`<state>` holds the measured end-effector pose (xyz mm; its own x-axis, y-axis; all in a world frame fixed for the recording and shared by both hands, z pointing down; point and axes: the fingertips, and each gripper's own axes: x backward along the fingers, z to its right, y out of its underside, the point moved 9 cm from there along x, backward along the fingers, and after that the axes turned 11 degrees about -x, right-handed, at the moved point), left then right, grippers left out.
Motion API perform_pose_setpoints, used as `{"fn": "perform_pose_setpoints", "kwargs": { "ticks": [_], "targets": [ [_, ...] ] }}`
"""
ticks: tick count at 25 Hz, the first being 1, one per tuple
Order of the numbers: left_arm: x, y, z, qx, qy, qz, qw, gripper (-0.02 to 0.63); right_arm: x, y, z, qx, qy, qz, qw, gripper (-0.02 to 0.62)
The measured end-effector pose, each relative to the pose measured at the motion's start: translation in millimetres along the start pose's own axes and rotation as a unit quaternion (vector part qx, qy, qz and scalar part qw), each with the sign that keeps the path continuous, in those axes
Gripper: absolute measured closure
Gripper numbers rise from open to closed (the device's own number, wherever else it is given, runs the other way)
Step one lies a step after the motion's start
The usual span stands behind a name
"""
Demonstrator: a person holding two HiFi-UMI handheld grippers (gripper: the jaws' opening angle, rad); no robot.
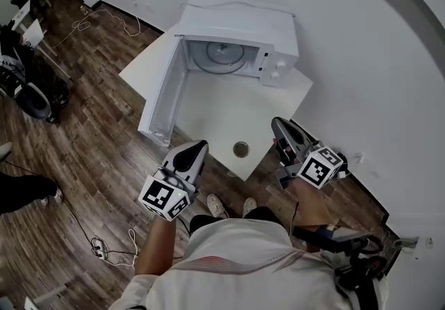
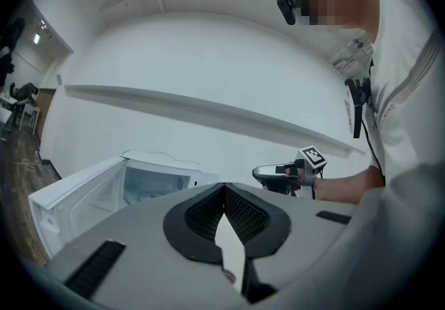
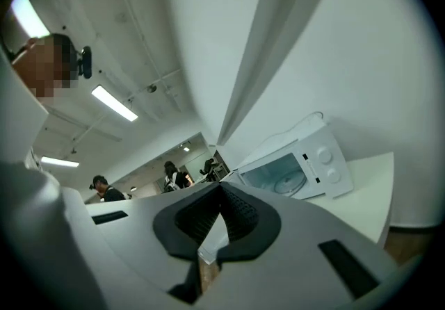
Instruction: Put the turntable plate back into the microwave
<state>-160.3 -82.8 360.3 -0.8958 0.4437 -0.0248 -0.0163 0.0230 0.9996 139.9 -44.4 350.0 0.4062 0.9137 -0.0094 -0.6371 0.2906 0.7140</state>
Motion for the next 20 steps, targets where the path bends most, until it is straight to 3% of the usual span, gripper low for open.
{"fn": "perform_pose_setpoints", "kwargs": {
  "ticks": [6, 20],
  "targets": [
    [-6, -18, 24, -0.013, -0.019, 0.004, 0.9997, 0.595, 24, -12, -19, 0.084, -0.020, -0.016, 0.996, 0.591],
    [-16, -46, 135, -0.032, -0.092, 0.001, 0.9952, 0.595, 106, -48, -22, 0.125, -0.066, -0.023, 0.990, 0.591]
  ]
}}
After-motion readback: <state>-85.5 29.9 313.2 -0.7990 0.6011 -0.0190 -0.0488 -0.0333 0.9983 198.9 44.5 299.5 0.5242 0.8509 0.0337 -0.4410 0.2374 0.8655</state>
